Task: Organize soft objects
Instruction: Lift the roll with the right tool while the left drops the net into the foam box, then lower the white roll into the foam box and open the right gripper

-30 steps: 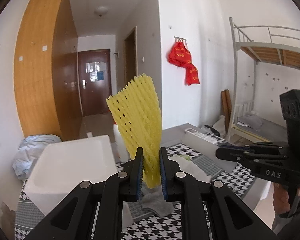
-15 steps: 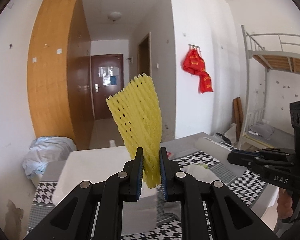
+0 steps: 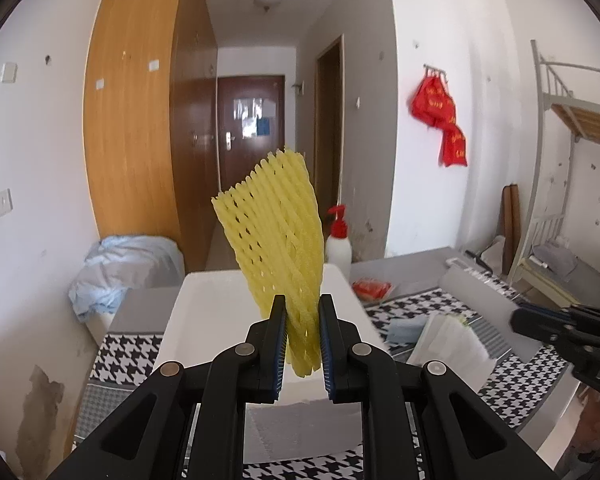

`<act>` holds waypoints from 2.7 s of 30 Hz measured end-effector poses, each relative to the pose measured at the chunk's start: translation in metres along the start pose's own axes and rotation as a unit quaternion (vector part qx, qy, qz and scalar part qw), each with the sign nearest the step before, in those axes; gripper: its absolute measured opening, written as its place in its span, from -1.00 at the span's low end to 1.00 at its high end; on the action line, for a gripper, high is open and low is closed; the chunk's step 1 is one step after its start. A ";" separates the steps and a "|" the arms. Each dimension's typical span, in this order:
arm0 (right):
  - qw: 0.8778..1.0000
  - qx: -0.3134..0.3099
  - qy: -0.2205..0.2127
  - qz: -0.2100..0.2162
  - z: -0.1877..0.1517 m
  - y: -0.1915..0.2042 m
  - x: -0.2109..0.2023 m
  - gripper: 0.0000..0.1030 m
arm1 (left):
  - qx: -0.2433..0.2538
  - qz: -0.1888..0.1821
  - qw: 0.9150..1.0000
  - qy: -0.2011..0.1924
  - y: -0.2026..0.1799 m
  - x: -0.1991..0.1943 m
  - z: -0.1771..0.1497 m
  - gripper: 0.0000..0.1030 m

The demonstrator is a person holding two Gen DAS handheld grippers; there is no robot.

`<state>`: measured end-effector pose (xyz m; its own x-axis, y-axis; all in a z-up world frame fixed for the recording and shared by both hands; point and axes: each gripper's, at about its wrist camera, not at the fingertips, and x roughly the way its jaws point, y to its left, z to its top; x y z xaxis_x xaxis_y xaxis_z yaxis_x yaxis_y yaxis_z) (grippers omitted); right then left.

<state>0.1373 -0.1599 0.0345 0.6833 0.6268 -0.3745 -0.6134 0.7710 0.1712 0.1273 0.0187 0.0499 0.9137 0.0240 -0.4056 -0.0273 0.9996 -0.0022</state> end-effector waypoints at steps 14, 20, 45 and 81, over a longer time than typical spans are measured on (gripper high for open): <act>1.000 -0.014 0.007 -0.001 0.007 0.016 0.015 -0.80 | -0.014 0.007 0.998 0.066 0.026 0.044 -0.004 -0.57; 1.000 -0.016 0.009 -0.010 0.007 0.021 0.018 -0.80 | -0.015 0.008 0.998 0.054 0.031 0.039 -0.002 0.32; 0.998 -0.050 0.010 0.023 0.031 0.059 0.059 -0.80 | -0.043 0.092 0.995 -0.019 0.076 -0.022 -0.011 0.98; 0.993 -0.071 0.092 0.015 0.034 0.096 0.147 -0.80 | -0.073 0.069 0.995 0.003 0.096 -0.041 -0.056 0.98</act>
<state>0.1929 0.0102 0.0271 0.5877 0.6090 -0.5326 -0.6912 0.7201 0.0607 0.0647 0.1125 0.0154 0.8946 0.1598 -0.4172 -0.2108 0.9744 -0.0787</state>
